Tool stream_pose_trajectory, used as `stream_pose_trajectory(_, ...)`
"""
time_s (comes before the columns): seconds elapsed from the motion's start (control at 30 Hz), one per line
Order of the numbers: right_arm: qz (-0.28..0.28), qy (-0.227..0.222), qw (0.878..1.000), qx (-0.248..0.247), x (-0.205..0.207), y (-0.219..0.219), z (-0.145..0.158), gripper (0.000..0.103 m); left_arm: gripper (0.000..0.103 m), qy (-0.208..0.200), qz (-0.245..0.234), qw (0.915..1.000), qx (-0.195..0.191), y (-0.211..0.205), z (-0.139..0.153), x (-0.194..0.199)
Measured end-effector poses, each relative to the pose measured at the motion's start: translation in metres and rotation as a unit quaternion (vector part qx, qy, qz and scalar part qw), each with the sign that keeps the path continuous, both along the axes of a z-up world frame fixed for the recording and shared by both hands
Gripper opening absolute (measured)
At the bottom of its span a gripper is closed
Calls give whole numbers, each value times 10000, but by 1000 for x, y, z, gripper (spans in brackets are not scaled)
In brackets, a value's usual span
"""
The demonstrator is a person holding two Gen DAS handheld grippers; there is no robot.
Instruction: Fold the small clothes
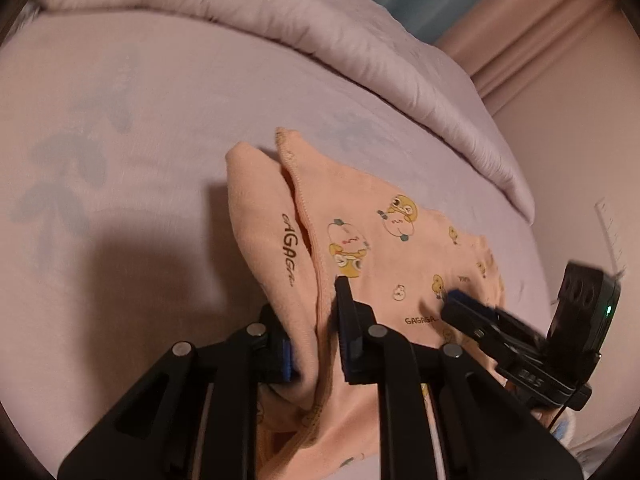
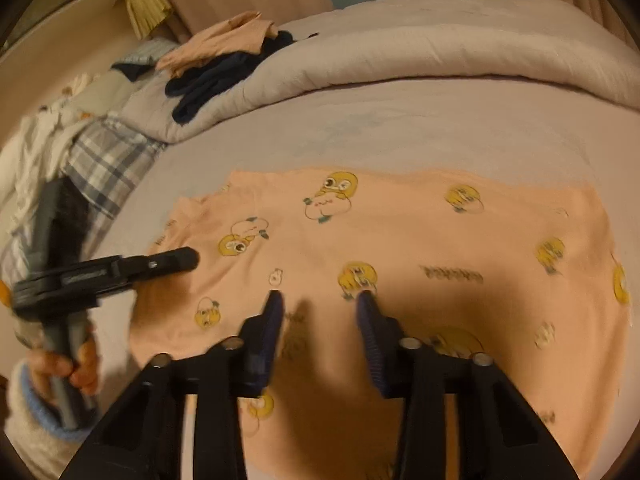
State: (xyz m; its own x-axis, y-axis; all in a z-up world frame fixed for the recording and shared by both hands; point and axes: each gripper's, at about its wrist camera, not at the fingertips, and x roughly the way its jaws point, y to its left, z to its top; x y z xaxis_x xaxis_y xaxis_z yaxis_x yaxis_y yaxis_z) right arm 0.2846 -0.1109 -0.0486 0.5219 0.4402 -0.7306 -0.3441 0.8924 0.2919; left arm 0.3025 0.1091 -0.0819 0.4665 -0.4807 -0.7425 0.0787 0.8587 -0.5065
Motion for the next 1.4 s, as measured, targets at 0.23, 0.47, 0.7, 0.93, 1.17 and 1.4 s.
stream_pose_trajectory(0.23, 57, 29, 9971, -763, 19, 19, -18, 28, 15, -303, -232, 9980, 504, -21, 17, -4)
stream_pose_trajectory(0.47, 33, 66, 9986, -517, 2, 2, -5, 29, 14, -451, -371, 9954, 759, -33, 27, -11)
stream_pose_trajectory(0.7, 288, -215, 9982, -481, -38, 4, 8, 29, 13, -460, -392, 9944, 863, -39, 33, -13)
stream_pose_trajectory(0.93, 305, 87, 9983, -491, -22, 10, -12, 29, 10, -330, -253, 9952, 883, -40, 29, -9)
stream_pose_trajectory(1.17, 199, 248, 9976, 621, -20, -19, -3, 29, 9, -259, -244, 9987, 360, -34, 31, -9)
stream_pose_trajectory(1.4, -74, 878, 9673, 2377, -1, -48, -15, 38, 9, -272, -402, 9986, 208, -53, 40, -9)
